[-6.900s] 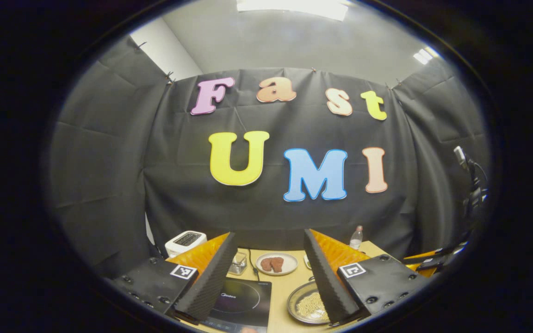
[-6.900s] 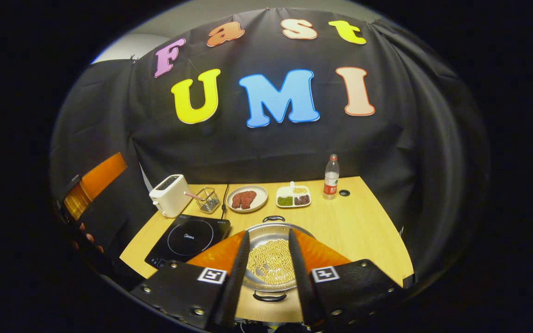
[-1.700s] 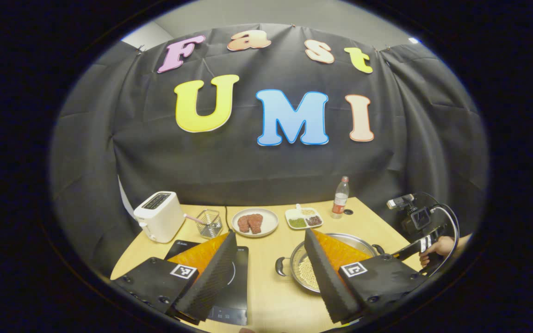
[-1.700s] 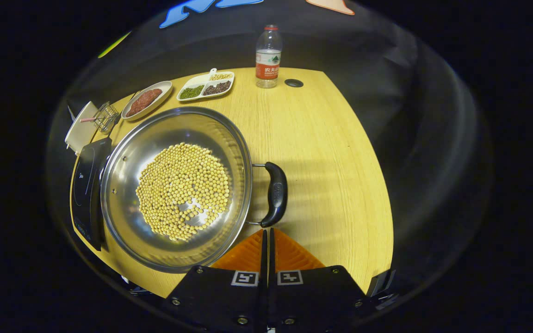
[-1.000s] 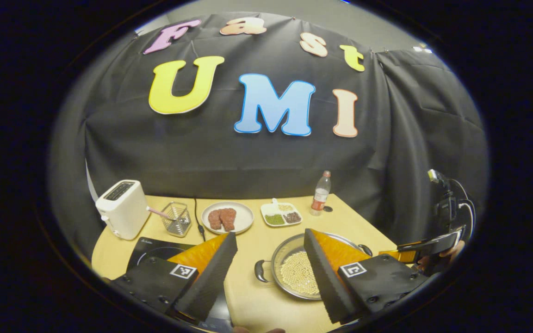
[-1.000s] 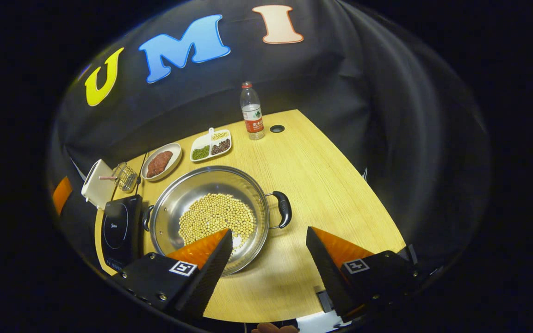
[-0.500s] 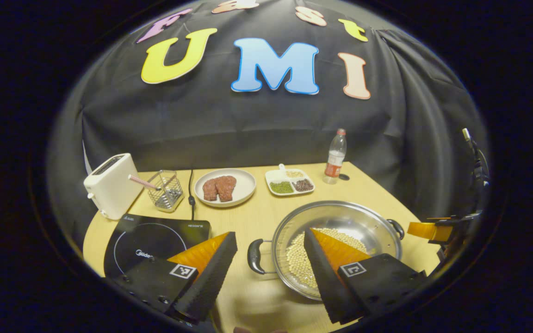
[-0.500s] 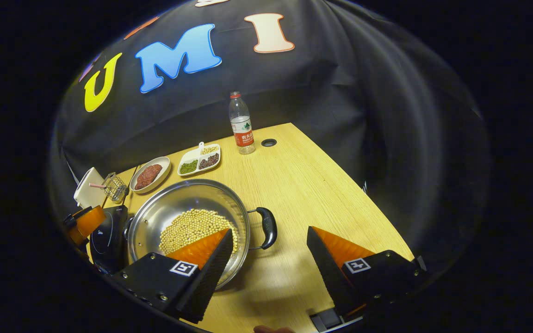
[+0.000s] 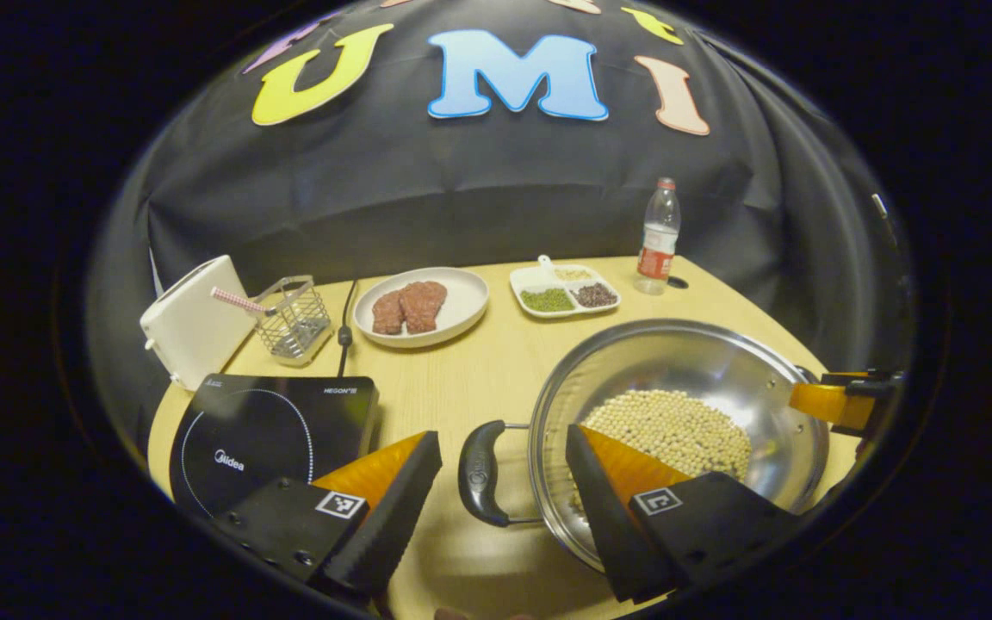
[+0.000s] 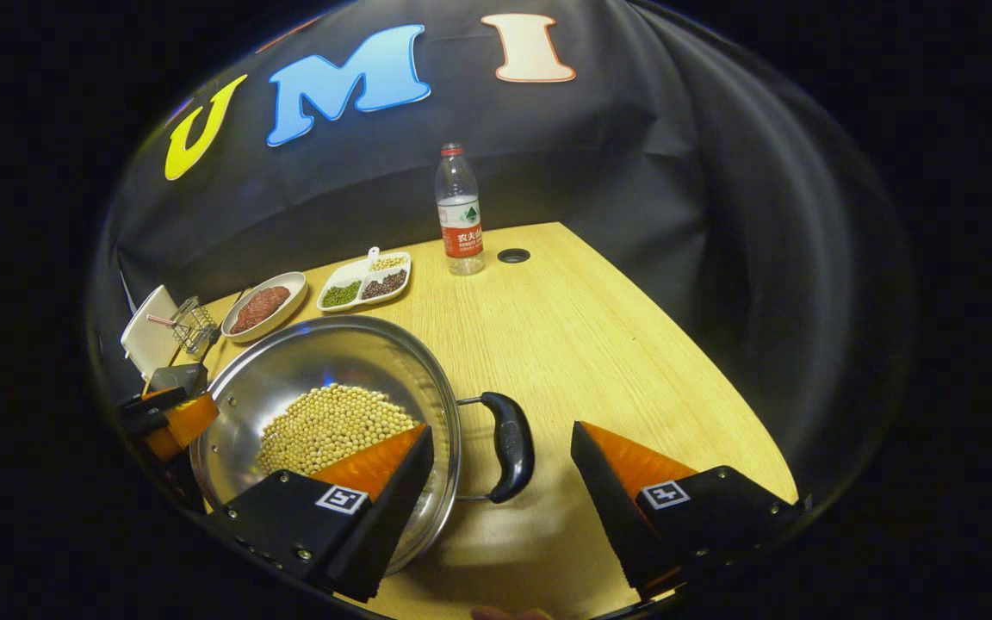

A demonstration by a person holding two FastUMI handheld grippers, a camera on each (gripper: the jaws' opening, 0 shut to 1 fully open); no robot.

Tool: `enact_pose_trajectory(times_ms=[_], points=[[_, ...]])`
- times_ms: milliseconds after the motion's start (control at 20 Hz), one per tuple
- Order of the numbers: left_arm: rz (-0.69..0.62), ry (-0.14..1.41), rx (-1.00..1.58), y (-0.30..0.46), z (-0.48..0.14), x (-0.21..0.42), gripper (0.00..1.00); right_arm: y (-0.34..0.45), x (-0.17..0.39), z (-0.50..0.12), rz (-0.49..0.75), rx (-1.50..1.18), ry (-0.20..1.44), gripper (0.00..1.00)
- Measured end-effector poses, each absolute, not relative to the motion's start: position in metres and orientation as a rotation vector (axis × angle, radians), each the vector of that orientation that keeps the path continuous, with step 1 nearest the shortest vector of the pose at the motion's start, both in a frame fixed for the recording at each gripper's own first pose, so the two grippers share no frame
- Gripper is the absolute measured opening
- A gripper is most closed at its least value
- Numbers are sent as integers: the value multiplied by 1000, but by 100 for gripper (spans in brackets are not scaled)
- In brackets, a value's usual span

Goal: First push the handle of the pot to place it horizontally, then grasp the pot with both hands and set it on the induction cooktop.

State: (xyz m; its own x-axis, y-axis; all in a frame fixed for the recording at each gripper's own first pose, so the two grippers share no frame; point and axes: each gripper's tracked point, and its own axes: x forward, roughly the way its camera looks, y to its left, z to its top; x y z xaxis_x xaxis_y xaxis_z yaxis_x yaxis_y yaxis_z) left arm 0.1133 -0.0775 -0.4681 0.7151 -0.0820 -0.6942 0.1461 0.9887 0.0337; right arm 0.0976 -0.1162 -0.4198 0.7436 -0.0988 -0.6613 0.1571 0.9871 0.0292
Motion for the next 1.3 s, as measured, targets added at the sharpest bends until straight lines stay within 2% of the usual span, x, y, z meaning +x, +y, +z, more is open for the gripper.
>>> enact_pose_trajectory(times_ms=[150, 300, 400, 500, 600, 700, 750, 850, 900, 950, 1000, 1050, 1100, 1150, 1300], points=[[-133, 784, 85, -80, -481, 112, 95, -117, 103, -430, -152, 79, 723, 99], [-138, 786, 85, -84, -484, 113, 100, -119, 106, -439, -163, 79, 739, 100], [-143, 794, 95, -84, -488, 113, 96, -118, 110, -446, -167, 81, 750, 99], [-141, 800, 115, -81, -491, 112, 89, -115, 113, -451, -159, 90, 765, 98], [-146, 798, 111, -83, -491, 113, 77, -113, 116, -458, -158, 85, 785, 87], [-145, 797, 119, -83, -492, 114, 76, -107, 120, -464, -143, 98, 799, 84], [-146, 797, 123, -83, -492, 114, 77, -105, 121, -462, -145, 96, 803, 75], [-147, 800, 124, -83, -493, 114, 72, -106, 117, -460, -134, 105, 812, 74], [-145, 802, 122, -83, -493, 113, 76, -107, 117, -457, -133, 114, 812, 74], [-143, 805, 118, -83, -493, 114, 72, -106, 116, -458, -122, 115, 817, 71], [-142, 808, 111, -83, -490, 112, 74, -107, 118, -457, -124, 127, 813, 71], [-142, 808, 100, -84, -491, 114, 69, -106, 116, -459, -124, 133, 820, 68], [-144, 809, 87, -83, -492, 115, 75, -107, 117, -457, -125, 134, 815, 67], [-147, 812, 82, -83, -493, 116, 70, -107, 116, -457, -126, 128, 818, 67], [-155, 810, 83, -84, -492, 116, 65, -107, 115, -455, -135, 132, 828, 67]])
